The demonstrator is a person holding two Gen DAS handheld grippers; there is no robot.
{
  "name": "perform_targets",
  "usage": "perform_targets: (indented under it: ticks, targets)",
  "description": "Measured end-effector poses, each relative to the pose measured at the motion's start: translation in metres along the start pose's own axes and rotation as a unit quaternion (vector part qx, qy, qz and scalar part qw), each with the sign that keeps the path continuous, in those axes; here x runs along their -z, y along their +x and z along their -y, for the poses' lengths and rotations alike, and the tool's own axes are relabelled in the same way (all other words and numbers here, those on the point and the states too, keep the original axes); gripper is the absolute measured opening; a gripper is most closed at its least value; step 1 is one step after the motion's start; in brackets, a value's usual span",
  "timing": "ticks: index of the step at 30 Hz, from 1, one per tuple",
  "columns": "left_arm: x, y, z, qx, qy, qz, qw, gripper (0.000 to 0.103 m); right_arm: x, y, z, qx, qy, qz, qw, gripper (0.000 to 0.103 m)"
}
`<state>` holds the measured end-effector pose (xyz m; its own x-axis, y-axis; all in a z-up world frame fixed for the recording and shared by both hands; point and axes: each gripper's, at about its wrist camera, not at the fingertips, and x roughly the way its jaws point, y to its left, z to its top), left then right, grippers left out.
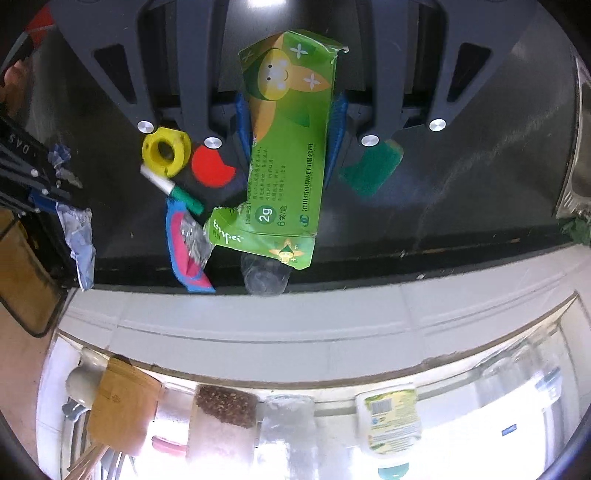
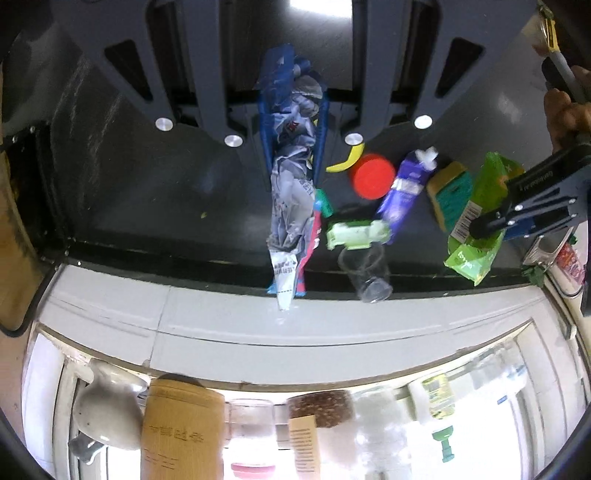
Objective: Collect trash
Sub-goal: 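Carry both items to the black bin and open both tools over it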
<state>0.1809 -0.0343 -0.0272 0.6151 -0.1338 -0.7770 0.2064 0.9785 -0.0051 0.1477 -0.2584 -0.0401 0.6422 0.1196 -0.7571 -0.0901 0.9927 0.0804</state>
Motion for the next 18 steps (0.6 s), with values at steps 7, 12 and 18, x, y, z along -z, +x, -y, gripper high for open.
perform_targets:
  ticks: [7,12,18]
  targets:
    - [0.059,-0.055,-0.058,-0.020,-0.038,0.016,0.9990,0.034,0.014,-0.015,-0.081,-0.071,-0.045,0.010,0.996,0.020]
    - [0.122,-0.119,-0.120,-0.085,-0.064,0.041,0.9935,0.034,0.025,-0.029,-0.183,-0.148,-0.114,0.015,0.982,0.020]
    - [0.219,-0.190,-0.211,-0.157,-0.156,0.037,0.9744,0.034,0.064,-0.044,-0.344,-0.263,-0.222,-0.005,0.939,0.020]
